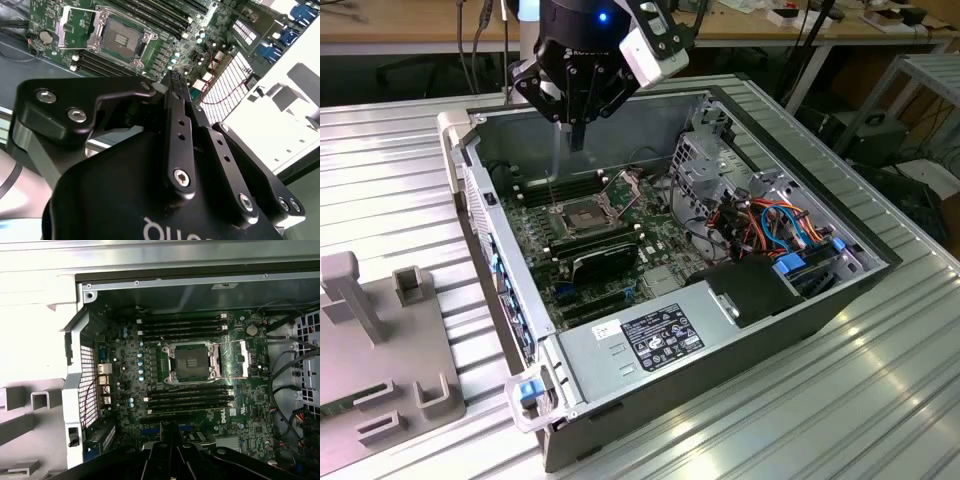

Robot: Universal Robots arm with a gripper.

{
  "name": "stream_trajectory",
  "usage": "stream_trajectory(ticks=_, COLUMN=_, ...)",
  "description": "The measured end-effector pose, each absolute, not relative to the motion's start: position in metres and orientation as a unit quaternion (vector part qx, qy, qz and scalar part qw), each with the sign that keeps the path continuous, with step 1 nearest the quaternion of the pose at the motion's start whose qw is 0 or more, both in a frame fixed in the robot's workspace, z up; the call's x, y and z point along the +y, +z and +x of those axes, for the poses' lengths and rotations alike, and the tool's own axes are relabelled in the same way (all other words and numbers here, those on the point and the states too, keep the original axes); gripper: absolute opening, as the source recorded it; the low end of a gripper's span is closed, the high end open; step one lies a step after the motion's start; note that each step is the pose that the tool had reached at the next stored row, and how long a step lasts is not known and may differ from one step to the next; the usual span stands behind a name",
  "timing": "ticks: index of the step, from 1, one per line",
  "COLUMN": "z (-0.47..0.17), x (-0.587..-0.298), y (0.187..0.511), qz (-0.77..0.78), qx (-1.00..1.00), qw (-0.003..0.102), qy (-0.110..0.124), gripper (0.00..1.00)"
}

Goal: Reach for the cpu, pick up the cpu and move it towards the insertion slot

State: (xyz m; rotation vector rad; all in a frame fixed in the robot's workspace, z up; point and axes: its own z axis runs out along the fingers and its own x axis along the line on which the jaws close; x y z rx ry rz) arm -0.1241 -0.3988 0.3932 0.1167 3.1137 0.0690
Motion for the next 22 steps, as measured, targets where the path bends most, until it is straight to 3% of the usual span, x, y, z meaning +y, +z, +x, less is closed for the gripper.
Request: stream_trajectory(ticks=22, z=-0.1305, x=-0.3989, y=0.3930, qz=0.037, qx=0.999, qw=0.012, qy=0.022, gripper=0.11)
